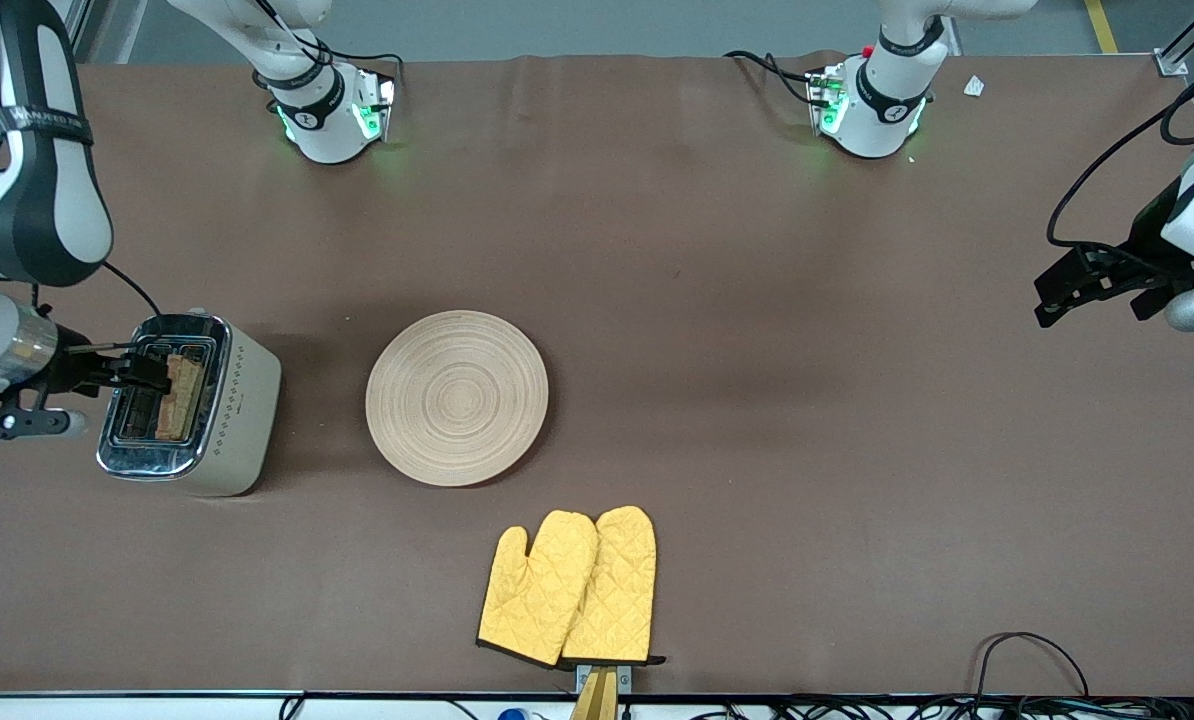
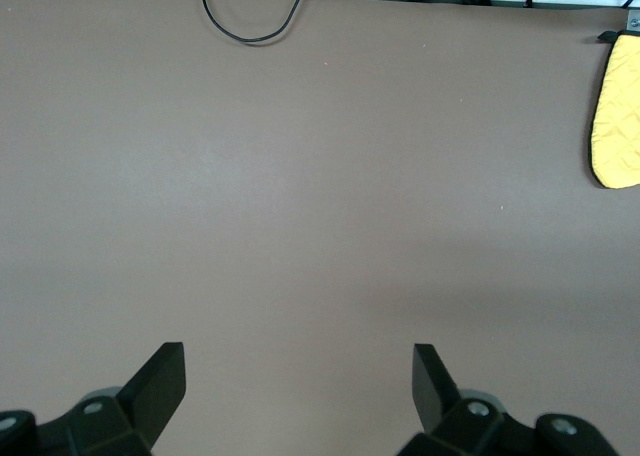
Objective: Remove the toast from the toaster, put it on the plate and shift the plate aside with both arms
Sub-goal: 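Grasp the toast slice with the right gripper and lift it out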
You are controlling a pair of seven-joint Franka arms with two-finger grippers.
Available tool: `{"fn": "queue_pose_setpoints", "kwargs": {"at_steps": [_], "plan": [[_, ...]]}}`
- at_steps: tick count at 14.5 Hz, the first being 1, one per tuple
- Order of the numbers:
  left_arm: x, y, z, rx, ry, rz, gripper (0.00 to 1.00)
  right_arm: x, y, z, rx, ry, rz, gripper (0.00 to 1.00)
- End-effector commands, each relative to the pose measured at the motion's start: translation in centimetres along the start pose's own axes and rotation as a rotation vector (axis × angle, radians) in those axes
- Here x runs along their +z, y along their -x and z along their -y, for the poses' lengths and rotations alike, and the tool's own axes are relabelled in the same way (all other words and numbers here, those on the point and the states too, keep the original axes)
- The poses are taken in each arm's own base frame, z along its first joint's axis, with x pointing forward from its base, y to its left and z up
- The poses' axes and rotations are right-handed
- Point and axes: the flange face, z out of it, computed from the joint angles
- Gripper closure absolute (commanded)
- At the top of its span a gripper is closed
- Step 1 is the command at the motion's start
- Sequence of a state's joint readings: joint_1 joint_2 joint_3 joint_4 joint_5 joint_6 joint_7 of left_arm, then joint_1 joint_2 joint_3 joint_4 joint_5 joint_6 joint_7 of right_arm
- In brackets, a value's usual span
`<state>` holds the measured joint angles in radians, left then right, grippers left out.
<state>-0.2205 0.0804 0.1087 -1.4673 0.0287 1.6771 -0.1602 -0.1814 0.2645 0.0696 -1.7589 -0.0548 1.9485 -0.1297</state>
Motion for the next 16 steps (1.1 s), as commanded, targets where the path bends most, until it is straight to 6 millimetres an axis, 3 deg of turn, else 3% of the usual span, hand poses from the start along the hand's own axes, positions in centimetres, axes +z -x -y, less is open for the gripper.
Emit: {"fn": "queue_pose_setpoints", "kwargs": {"at_steps": [1, 2, 4, 7, 11, 12, 14, 16], "plan": [[-0.5, -0.2, 0.0, 0.003, -0.027, -0.001, 0.00, 1.1, 0.1, 0.3, 0.001, -0.029, 0.038, 0.07], [-0.5, -0.2, 0.1, 0.001, -0.027, -0.001, 0.00, 1.1, 0.2, 0.4, 0.001, -0.030, 0.047, 0.09], [-0.5, -0.2, 0.1, 0.003, -0.027, -0.001, 0.00, 1.3, 0.2, 0.7, -0.004, -0.031, 0.055, 0.25], [-0.5, -0.2, 0.3, 0.003, -0.026, -0.001, 0.00, 2.7, -0.2, 0.8, -0.006, -0.036, 0.074, 0.36], [-0.1, -0.3, 0.8, -0.014, -0.026, 0.008, 0.00, 3.5, -0.3, 0.8, -0.005, -0.039, 0.087, 0.63], [-0.1, -0.3, 0.6, -0.014, -0.025, 0.007, 0.00, 3.4, -0.3, 0.9, -0.006, -0.039, 0.089, 0.78], [-0.1, -0.2, 0.3, -0.009, -0.026, 0.007, 0.00, 2.9, -0.5, 1.7, 0.013, -0.035, 0.082, 0.98], [-0.2, -0.2, 0.2, -0.006, -0.025, 0.004, 0.00, -0.3, -1.0, 2.8, -0.002, -0.026, 0.055, 1.00]]}}
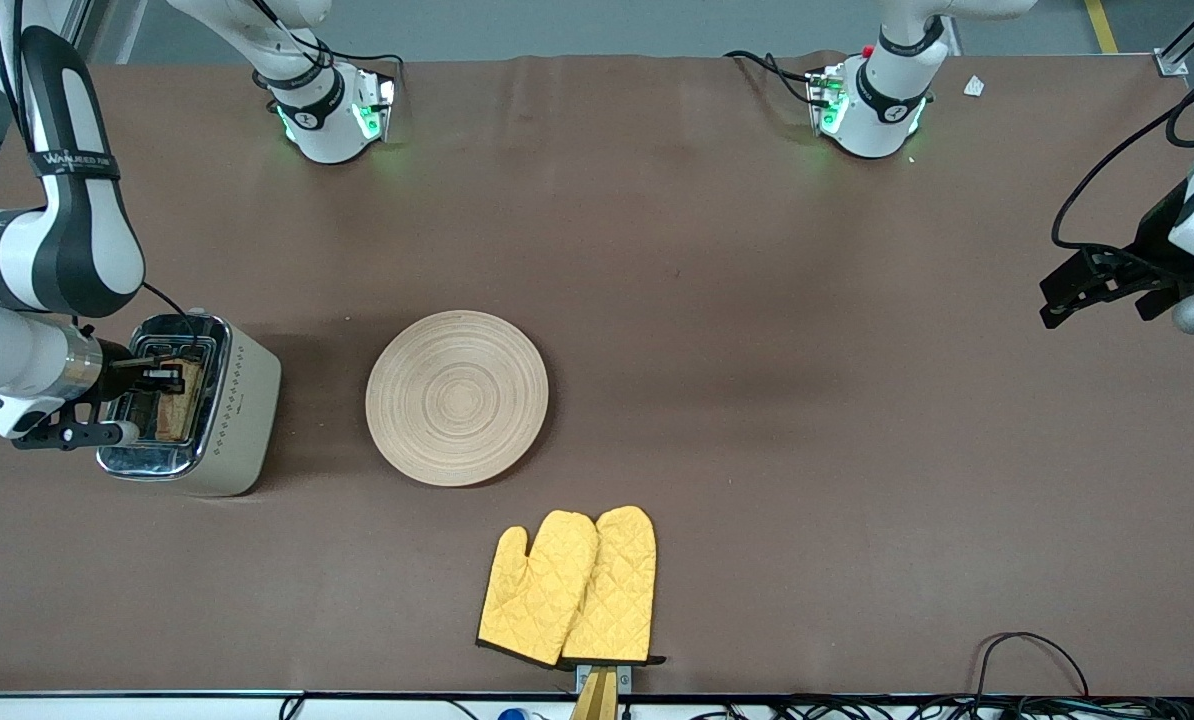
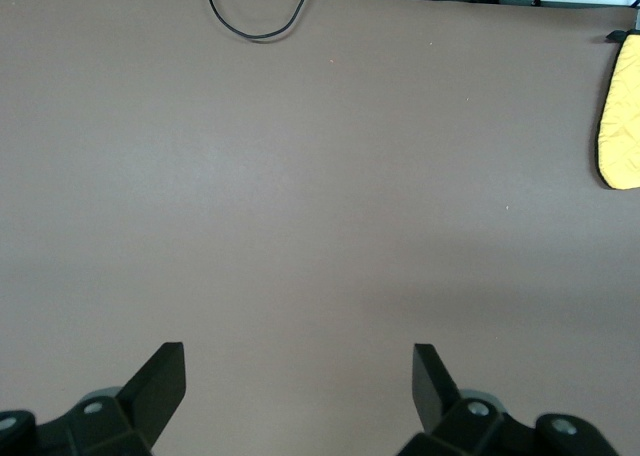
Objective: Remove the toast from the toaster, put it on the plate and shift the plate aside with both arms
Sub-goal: 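Grasp the toast slice with the right gripper and lift it out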
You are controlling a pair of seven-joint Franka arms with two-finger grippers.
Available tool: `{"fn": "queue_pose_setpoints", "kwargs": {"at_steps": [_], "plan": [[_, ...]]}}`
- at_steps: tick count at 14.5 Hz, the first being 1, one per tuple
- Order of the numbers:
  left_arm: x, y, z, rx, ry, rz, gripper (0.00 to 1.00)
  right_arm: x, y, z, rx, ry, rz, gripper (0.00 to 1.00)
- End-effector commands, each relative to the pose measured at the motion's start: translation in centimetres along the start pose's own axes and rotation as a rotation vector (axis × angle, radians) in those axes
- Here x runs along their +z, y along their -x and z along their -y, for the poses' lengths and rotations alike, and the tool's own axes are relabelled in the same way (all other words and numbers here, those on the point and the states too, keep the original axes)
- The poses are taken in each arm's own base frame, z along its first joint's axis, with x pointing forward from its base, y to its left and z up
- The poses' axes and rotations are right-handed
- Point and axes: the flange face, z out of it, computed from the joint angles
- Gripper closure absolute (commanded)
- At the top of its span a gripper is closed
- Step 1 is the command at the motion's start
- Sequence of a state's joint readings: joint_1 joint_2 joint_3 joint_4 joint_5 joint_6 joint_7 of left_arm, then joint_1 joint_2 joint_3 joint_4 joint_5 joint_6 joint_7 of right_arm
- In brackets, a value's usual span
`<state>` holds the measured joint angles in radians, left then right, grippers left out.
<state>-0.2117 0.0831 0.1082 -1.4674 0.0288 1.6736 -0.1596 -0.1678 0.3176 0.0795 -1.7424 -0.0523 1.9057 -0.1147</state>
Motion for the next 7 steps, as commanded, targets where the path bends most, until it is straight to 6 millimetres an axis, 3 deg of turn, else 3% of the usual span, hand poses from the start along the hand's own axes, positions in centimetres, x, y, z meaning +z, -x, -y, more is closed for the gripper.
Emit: {"fn": "queue_pose_setpoints", "kwargs": {"at_steps": [1, 4, 5, 7], "plan": [[-0.4, -0.1, -0.6, 0.004, -0.022, -0.002, 0.00, -6.4, -0.4, 1.9, -0.004, 0.000, -0.032, 1.00], [-0.3, -0.1, -0.7, 0.004, -0.023, 0.001, 0.00, -13.1, 0.0, 4.6, -0.039, 0.002, -0.045, 1.00], [-0.2, -0.1, -0.5, 0.006, -0.022, 0.004, 0.00, -13.2, 0.2, 5.1, -0.007, -0.006, -0.027, 1.00], [0.2, 0.0, -0.6, 0.018, -0.024, 0.015, 0.00, -11.7, -0.2, 8.2, 0.104, -0.121, -0.001, 0.99]]}}
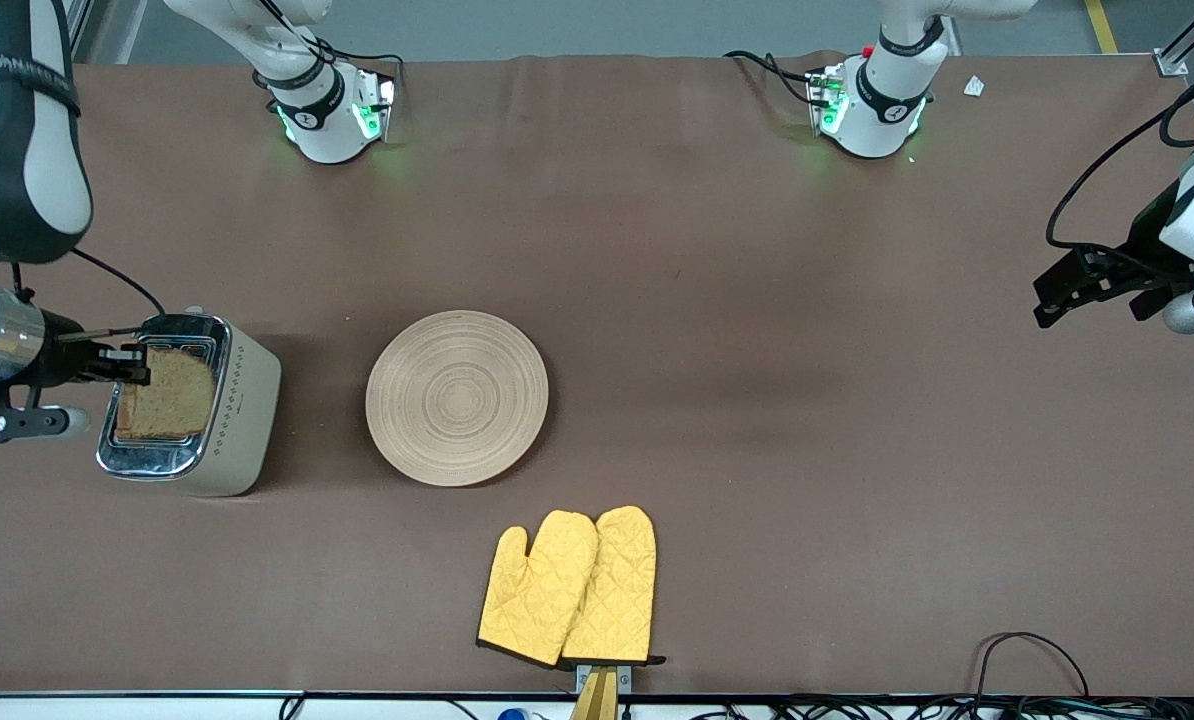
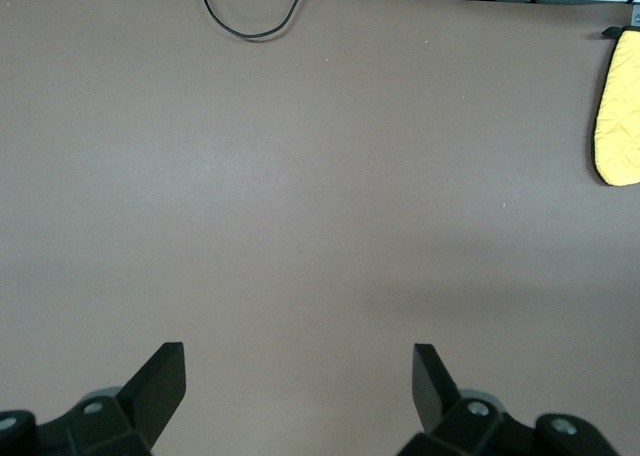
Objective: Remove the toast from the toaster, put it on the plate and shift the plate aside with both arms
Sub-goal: 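Carry the toast with the right gripper onto the wooden plate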
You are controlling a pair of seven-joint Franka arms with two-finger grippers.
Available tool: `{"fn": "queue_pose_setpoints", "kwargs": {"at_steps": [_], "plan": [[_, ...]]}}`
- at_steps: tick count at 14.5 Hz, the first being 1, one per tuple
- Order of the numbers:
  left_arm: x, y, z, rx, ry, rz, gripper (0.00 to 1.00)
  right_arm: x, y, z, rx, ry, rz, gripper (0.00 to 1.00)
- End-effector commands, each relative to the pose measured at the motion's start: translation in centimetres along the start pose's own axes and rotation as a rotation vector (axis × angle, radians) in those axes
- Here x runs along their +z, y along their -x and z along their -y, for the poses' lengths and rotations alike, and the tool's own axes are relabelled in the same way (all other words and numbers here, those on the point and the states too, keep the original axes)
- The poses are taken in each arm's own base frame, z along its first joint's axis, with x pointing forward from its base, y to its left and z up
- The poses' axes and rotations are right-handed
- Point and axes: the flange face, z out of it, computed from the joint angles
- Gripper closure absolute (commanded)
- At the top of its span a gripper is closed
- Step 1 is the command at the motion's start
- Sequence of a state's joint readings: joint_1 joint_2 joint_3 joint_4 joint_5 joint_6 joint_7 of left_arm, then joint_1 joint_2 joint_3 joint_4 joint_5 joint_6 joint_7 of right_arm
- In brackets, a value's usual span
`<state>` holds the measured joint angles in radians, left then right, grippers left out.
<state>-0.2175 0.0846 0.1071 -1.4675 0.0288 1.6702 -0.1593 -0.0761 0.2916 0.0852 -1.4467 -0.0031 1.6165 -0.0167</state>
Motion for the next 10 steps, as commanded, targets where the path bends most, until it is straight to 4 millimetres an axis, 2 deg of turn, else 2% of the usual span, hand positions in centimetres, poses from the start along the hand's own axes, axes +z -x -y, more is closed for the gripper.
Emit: {"fn": "queue_pose_setpoints", "kwargs": {"at_steps": [1, 3, 6, 7, 10], "plan": [[0.2, 0.0, -0.3, 0.011, -0.024, 0.017, 0.00, 3.0, -0.6, 3.0, 0.126, -0.158, 0.042, 0.99], [0.8, 0.2, -1.1, 0.013, -0.012, 0.033, 0.00, 7.4, -0.8, 4.5, 0.178, -0.249, 0.046, 0.99], [1.2, 0.3, -1.5, 0.019, -0.010, 0.041, 0.00, 11.4, -0.6, 8.2, 0.246, -0.416, 0.072, 1.00], [1.2, 0.3, -1.4, 0.018, -0.010, 0.041, 0.00, 12.8, -0.2, 9.8, 0.252, -0.449, 0.089, 1.00], [1.2, 0.3, -1.6, 0.013, 0.017, 0.046, 0.00, 17.0, 1.6, 16.6, 0.273, -0.467, 0.102, 1.00]]}}
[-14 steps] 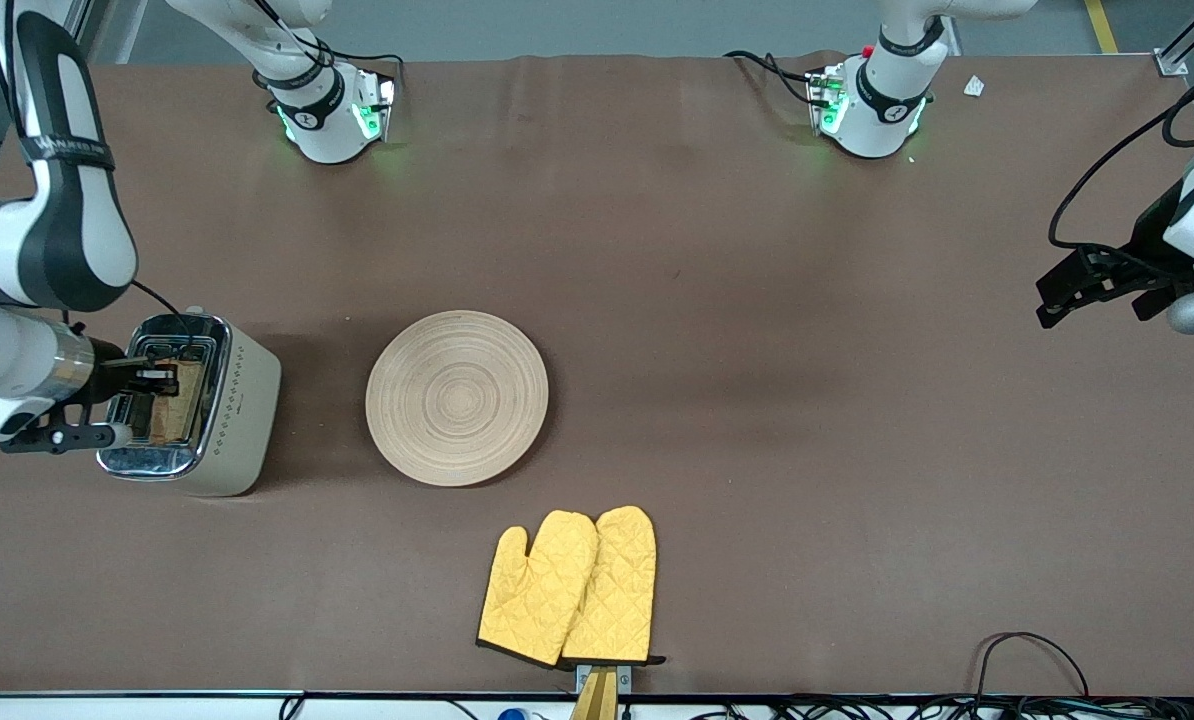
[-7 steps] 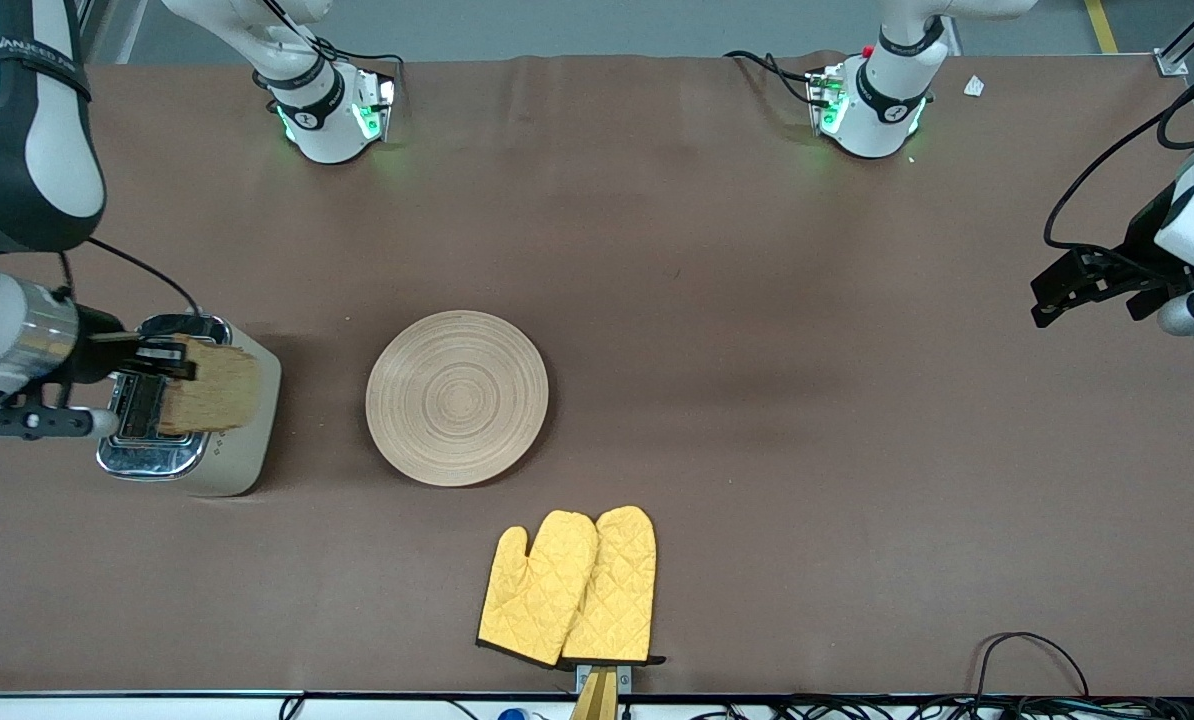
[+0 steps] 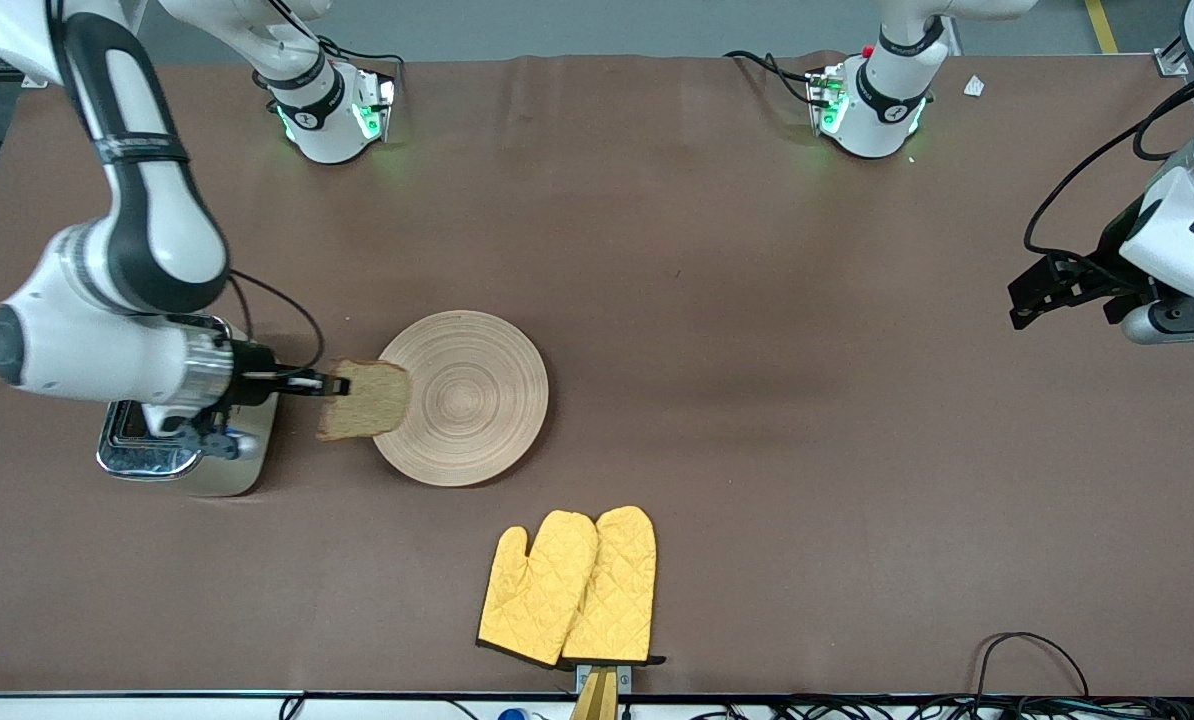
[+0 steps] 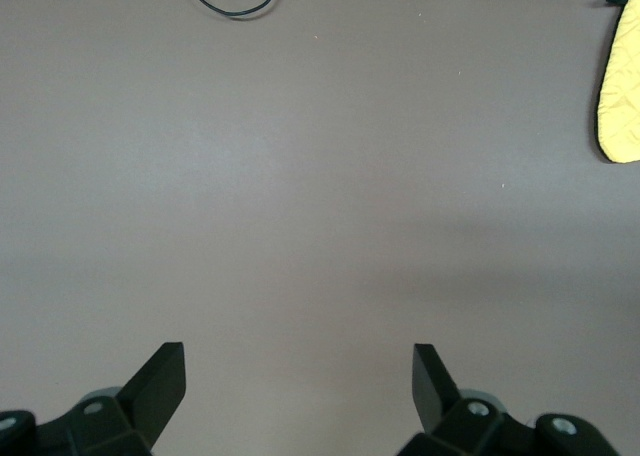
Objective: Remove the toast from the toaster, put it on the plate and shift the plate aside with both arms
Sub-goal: 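Carry the toast with the right gripper onto the wooden plate, then release the toast and retract the right gripper while the left gripper reaches the plate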
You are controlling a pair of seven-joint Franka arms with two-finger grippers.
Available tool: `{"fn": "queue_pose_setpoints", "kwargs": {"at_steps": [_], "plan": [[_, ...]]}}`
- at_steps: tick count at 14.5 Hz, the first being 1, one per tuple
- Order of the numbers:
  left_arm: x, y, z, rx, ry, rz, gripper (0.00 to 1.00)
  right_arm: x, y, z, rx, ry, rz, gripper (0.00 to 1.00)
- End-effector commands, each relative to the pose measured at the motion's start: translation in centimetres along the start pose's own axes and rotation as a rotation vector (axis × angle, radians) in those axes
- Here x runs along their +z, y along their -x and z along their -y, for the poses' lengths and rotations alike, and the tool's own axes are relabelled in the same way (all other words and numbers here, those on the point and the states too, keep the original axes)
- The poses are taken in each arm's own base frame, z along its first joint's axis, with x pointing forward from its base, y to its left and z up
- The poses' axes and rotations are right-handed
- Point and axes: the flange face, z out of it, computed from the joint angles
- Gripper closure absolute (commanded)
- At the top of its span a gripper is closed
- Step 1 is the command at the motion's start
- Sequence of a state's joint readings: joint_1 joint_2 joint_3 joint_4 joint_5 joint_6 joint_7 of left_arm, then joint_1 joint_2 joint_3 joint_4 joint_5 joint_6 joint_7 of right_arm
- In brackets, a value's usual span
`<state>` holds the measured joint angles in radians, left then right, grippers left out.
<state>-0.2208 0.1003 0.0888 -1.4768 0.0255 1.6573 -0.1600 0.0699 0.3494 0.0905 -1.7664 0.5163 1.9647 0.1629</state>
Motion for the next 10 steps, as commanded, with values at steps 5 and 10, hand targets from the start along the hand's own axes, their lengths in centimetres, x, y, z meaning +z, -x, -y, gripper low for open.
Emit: {"fn": "queue_pose_setpoints", "kwargs": {"at_steps": [5, 10], "plan": [[5.6, -1.7, -3.0, -0.030, 0.181, 0.117, 0.00, 13.0, 4.0, 5.4, 0.014, -0.026, -0.025, 0.99], [13.1, -3.7, -8.7, -0.074, 0.393, 0.211, 0.00, 13.4, 1.5, -4.7, -0.194, 0.059, 0.003, 0.98]]}}
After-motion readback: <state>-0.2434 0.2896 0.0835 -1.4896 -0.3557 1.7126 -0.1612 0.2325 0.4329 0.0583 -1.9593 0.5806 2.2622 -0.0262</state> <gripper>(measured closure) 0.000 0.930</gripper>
